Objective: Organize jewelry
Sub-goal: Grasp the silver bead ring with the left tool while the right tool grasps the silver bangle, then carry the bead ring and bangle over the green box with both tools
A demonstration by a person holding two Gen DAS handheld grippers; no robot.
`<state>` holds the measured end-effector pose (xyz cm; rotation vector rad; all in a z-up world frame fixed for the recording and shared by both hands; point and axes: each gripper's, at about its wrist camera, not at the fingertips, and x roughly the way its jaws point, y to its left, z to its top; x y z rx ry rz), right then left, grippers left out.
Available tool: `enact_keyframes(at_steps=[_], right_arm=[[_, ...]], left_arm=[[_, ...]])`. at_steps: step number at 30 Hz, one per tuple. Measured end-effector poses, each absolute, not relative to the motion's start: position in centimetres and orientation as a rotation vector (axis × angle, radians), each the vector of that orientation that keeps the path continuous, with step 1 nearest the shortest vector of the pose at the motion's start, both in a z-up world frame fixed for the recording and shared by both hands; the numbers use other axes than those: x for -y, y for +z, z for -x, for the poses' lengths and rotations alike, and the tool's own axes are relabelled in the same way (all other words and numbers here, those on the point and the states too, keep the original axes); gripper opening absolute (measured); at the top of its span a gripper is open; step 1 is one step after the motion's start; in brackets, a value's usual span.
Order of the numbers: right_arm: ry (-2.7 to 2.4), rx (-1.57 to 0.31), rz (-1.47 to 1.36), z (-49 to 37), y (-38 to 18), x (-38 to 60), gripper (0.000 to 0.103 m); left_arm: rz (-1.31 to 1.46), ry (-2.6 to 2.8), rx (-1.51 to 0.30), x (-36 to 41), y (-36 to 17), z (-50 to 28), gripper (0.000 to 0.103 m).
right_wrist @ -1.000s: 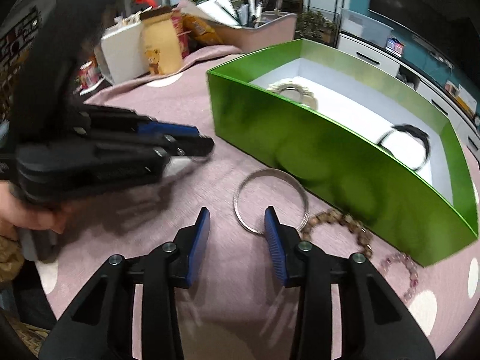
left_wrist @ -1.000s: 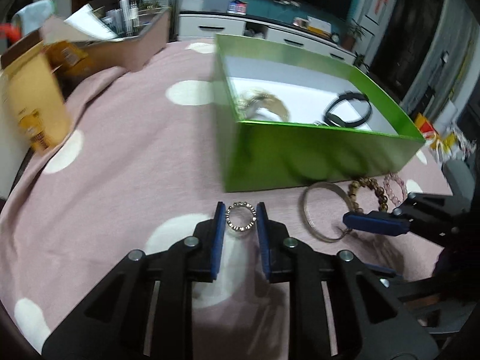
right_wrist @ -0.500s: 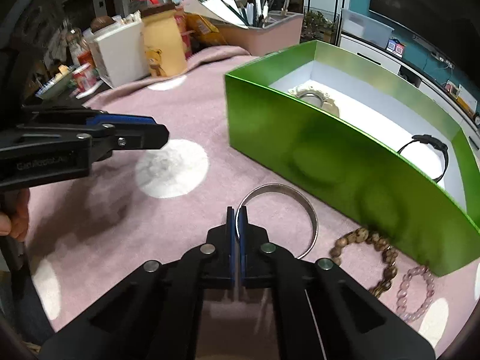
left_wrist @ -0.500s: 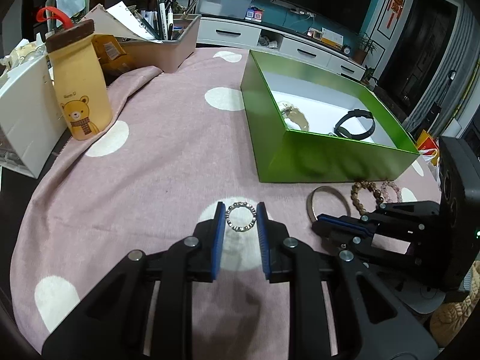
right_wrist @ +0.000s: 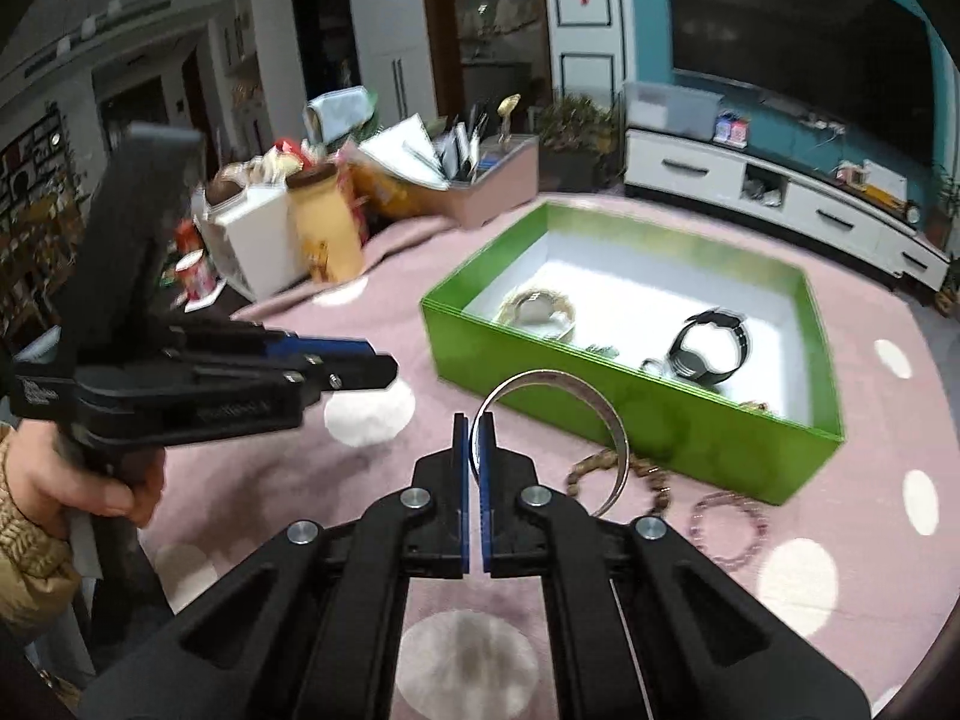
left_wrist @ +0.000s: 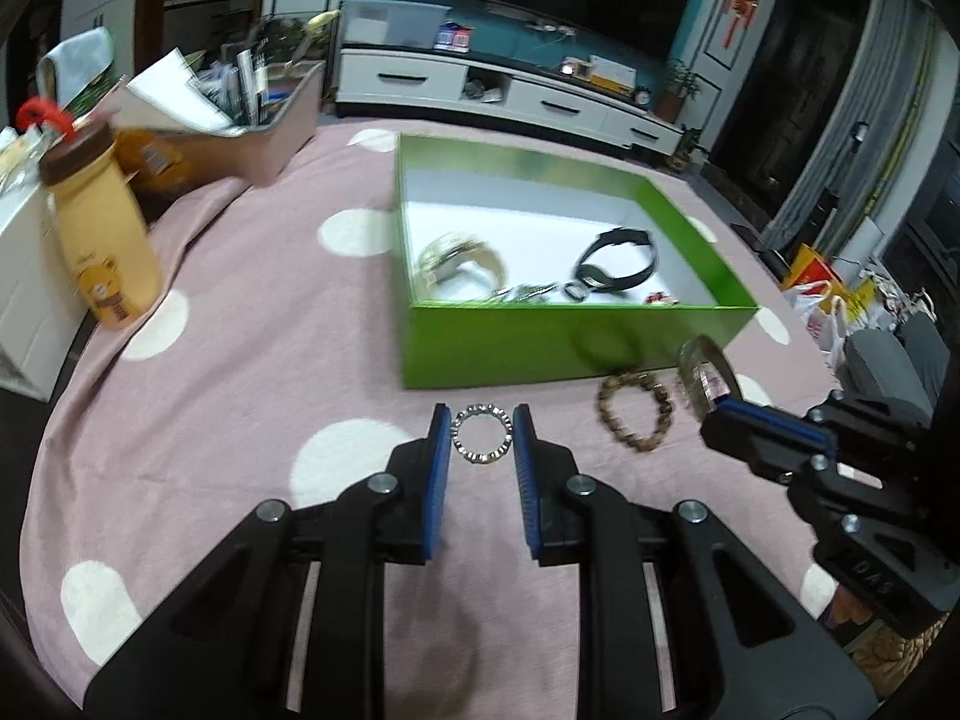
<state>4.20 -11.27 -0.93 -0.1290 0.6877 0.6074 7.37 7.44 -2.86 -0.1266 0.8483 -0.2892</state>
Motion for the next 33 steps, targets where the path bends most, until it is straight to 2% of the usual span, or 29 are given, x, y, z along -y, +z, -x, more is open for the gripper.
enact_keyframes(at_steps=[12,33], right_arm=[[0.576,-0.588,0.112,-4.0,3.1,13.7,0.002],[0.571,-0.575,0.093,-7.0,3.3,14.8,0.002]], left_arm=[[0.088,-0.333,-0.789,-4.4,0.4,-8.9,0.021],[0.058,-0.327,-0.769,-2.8,1.6,-13.0,0.021]])
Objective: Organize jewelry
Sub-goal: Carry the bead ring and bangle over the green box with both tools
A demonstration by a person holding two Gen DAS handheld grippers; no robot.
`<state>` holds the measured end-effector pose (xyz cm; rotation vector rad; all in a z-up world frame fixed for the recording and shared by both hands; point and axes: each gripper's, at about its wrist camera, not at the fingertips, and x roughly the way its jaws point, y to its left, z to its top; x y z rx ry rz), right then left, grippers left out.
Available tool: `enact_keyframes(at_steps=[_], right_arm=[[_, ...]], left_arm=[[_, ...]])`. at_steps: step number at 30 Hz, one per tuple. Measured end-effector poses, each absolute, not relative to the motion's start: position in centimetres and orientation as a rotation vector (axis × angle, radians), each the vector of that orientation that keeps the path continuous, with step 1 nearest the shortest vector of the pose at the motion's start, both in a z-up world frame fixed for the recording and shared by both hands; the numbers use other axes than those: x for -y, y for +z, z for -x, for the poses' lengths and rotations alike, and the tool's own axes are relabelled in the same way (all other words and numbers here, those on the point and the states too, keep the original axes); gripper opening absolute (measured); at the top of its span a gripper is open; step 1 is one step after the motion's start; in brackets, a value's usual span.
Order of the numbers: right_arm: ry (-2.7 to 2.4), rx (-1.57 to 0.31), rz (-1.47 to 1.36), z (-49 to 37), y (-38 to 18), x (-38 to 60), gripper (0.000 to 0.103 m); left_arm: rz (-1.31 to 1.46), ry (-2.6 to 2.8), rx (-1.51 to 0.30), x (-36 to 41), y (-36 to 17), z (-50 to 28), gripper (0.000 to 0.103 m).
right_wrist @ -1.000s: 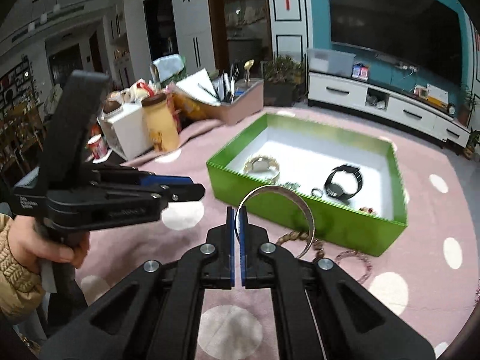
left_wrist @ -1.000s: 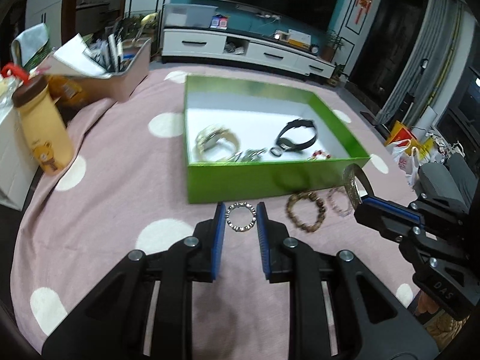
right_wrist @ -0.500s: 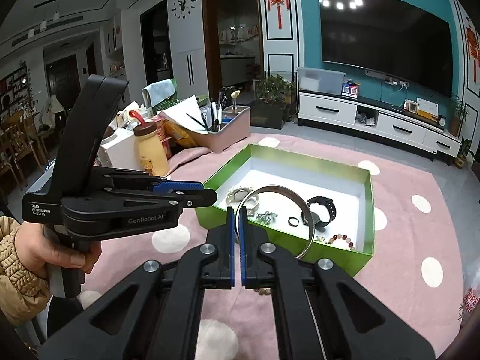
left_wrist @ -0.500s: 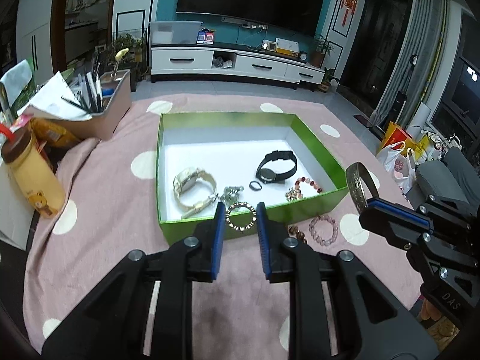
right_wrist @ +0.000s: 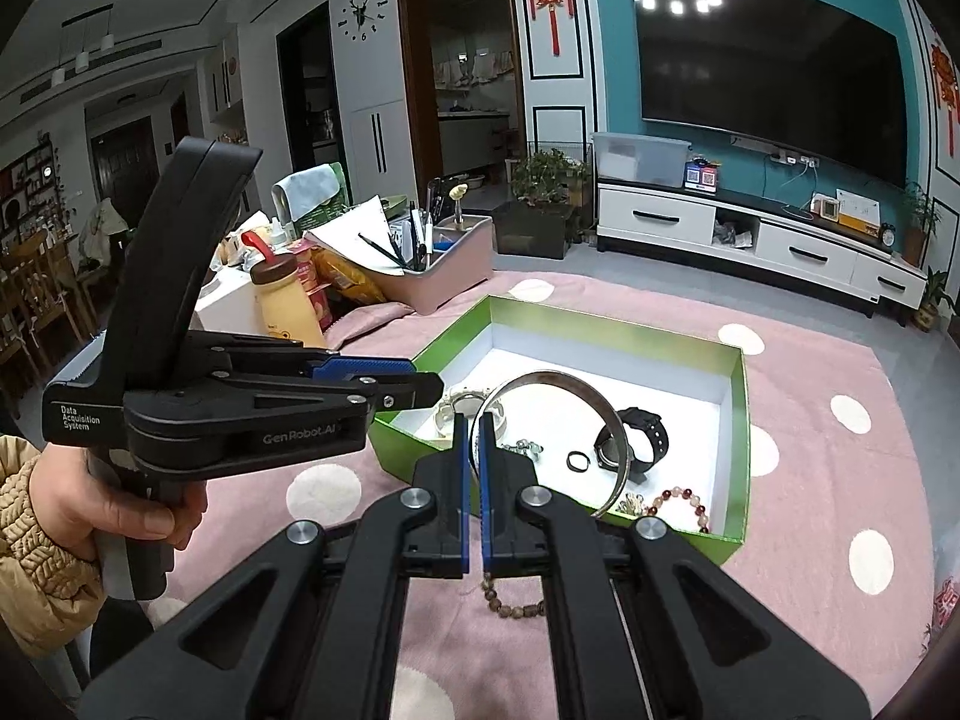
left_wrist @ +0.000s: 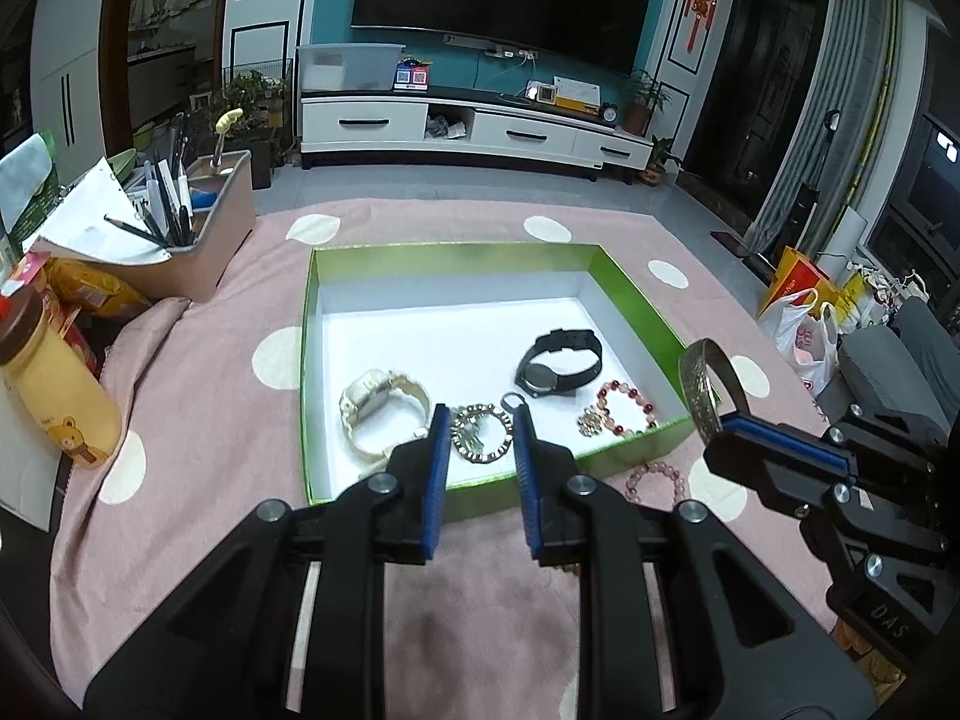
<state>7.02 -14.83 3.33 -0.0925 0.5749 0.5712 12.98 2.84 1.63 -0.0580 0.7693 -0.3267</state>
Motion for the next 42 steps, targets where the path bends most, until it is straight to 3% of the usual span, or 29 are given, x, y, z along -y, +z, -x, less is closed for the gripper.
enact_keyframes(at_steps=[42], right_arm=[[0.561,-0.630,0.066,-11.8,0.2,14.1,0.002]], left_arm=[[0.064,-0.323,-0.818,-2.9,-0.8,-17.5,0.021]])
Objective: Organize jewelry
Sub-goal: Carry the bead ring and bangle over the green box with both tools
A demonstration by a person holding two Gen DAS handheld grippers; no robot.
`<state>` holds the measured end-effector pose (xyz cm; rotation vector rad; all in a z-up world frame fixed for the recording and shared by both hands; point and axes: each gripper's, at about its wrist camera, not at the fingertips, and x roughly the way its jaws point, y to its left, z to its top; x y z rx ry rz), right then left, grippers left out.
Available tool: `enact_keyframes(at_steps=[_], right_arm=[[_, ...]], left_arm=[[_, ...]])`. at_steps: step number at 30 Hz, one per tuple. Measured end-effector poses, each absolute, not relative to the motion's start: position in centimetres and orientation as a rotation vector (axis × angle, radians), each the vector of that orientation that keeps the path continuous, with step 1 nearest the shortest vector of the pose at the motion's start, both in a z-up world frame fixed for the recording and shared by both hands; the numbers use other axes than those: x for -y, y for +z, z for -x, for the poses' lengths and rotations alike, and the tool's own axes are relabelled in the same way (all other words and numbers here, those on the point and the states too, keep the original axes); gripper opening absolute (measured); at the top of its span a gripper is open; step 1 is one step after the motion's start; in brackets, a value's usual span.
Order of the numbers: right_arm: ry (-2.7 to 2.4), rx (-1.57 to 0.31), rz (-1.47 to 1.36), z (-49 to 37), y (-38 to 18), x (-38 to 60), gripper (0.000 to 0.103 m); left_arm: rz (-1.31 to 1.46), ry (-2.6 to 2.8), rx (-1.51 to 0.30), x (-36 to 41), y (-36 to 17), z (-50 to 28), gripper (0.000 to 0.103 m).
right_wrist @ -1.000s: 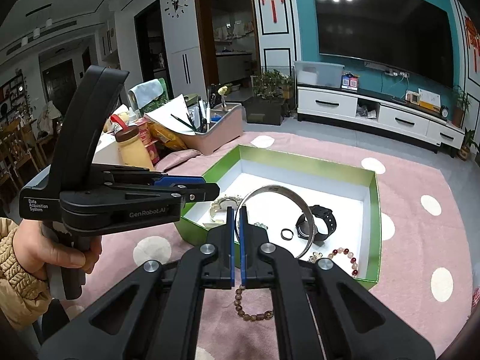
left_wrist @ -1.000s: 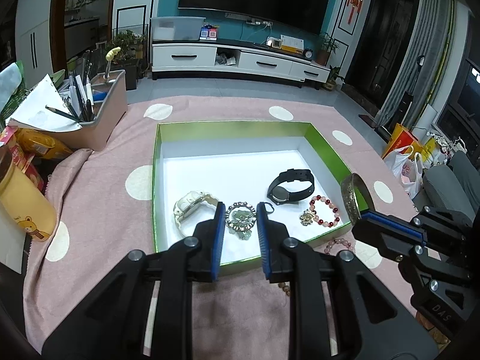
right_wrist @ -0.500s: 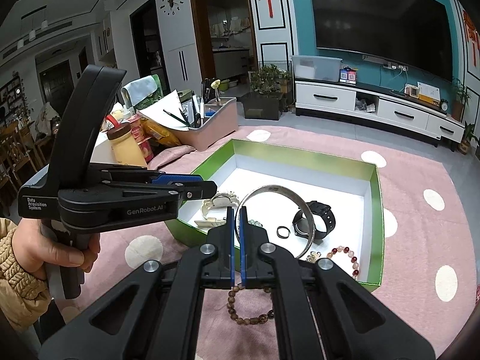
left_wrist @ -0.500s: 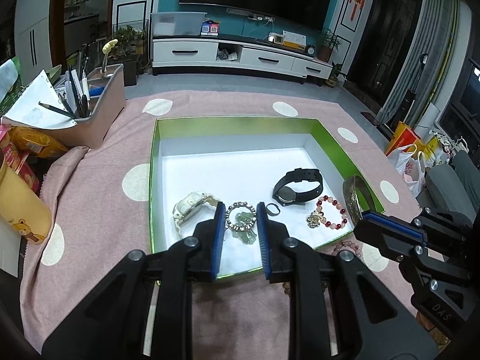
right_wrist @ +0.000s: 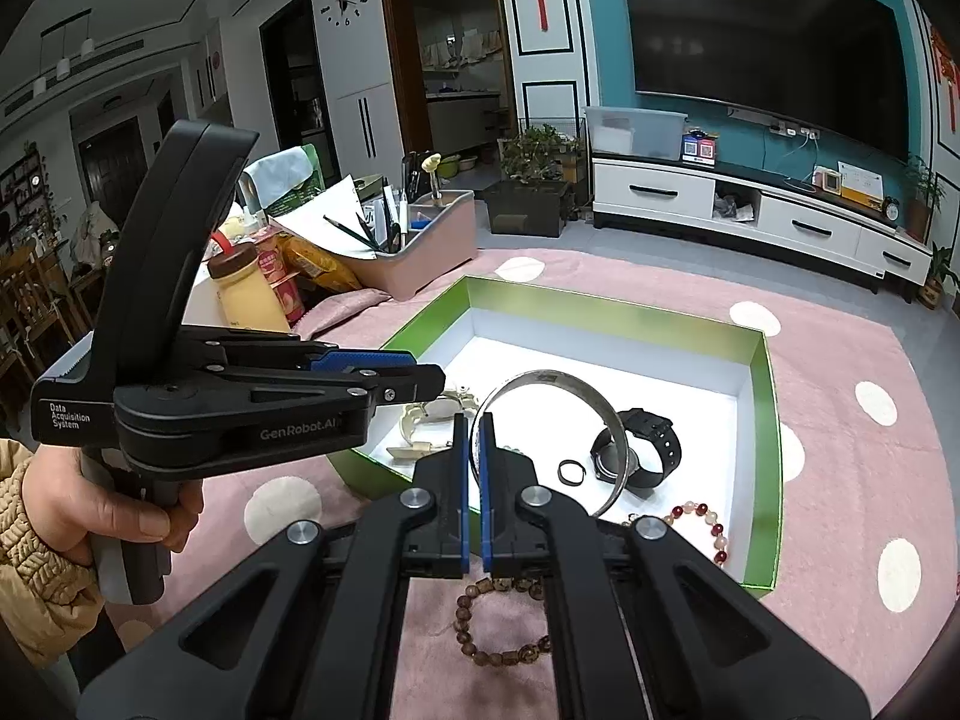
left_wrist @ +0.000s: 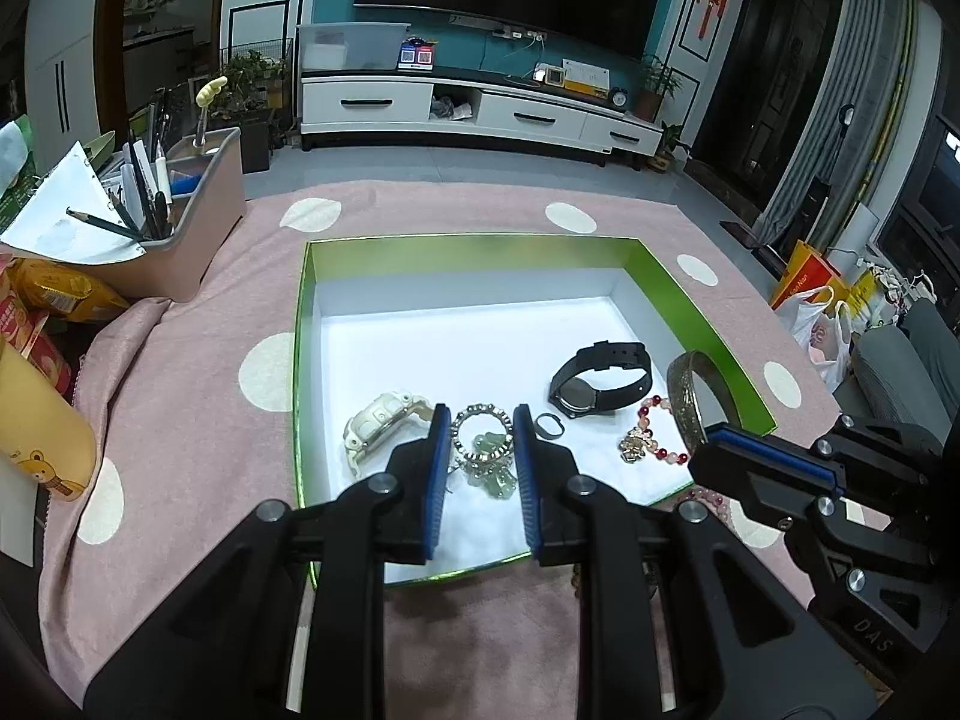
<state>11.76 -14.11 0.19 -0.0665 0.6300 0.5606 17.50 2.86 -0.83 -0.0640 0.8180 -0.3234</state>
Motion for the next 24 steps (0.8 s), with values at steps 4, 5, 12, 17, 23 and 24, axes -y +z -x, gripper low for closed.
enact_keyframes(at_steps=[4,5,12,17,23,24], right_arm=[[0.566,-0.629,0.059,-12.3,0.3,13.9,0.002],[0.569,-0.627,0.056,-12.4,0.4,13.9,0.002],[0.566,-0.623,0.026,-13.9,0.9,14.2,0.002],[0.567,-0.652,-0.018,-15.5,0.5,14.8,0.002],[0.551,-0.709,-0.073,-17.7,-0.7,15.5,0.002],[0.545,-0.718,-0.080,-18.1,-0.9,15.6,0.002]], left_arm=[[0.068,-0.324,-0.821,-2.9,-1.0,-17.9,0.021],[0.068,-0.323,-0.821,-3.0,-0.9,-18.0,0.021],[0.091,-0.317,-0.843,-3.4,-1.4,-19.2,0.021],[0.101,-0.320,-0.876,-3.7,-2.4,-20.6,0.021],[0.121,-0.343,-0.913,-3.2,-3.5,-22.7,0.021],[0.126,-0.348,-0.919,-3.0,-3.6,-23.0,0.021]])
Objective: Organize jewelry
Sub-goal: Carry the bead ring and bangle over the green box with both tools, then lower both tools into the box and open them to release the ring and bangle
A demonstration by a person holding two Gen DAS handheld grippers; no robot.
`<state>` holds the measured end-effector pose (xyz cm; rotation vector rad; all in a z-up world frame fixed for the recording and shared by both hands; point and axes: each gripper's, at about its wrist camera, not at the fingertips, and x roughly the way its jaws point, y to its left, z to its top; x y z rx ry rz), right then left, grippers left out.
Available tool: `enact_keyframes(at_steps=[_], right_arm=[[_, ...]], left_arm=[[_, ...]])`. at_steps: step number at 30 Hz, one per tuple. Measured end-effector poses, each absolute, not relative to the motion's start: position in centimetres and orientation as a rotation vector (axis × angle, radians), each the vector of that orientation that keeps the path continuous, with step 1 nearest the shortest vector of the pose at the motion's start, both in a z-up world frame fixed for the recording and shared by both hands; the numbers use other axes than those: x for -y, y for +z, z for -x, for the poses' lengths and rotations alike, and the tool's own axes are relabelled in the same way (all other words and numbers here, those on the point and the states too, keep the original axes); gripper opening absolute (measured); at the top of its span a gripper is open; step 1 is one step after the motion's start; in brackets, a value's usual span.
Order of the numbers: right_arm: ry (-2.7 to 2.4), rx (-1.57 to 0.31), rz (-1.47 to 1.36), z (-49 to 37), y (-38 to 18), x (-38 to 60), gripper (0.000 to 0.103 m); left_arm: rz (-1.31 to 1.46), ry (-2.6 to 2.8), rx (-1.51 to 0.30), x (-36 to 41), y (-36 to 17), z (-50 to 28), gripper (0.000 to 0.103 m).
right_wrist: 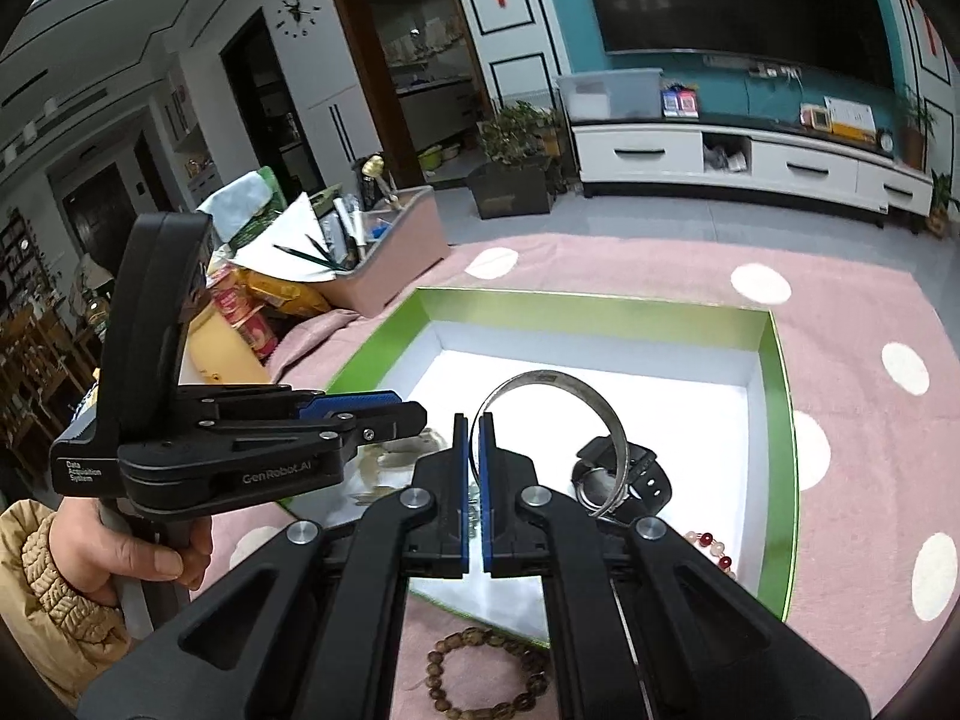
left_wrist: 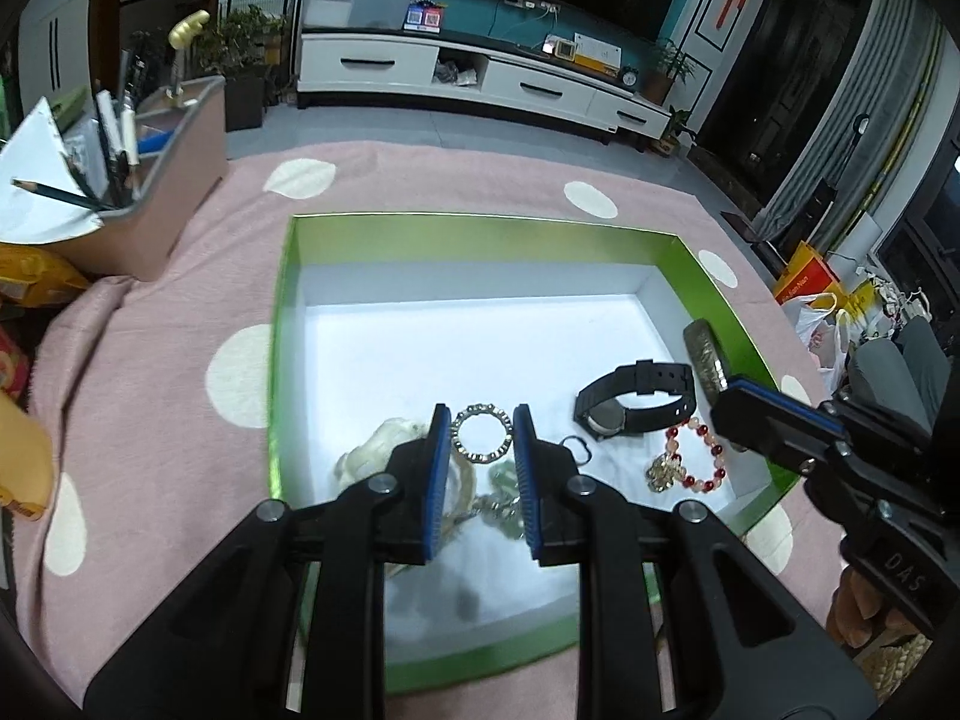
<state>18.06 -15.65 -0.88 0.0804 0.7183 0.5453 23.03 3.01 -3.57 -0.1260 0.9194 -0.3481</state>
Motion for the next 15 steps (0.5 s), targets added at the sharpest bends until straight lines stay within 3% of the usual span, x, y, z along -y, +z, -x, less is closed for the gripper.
enact_keyframes(at_steps=[15], right_arm=[[0.484,-0.833,-0.152,-22.2,-3.0,17.3,0.002]], left_arm=[[0.164,-0.369,-1.045,-0.4,-6.1,-28.2,0.021]])
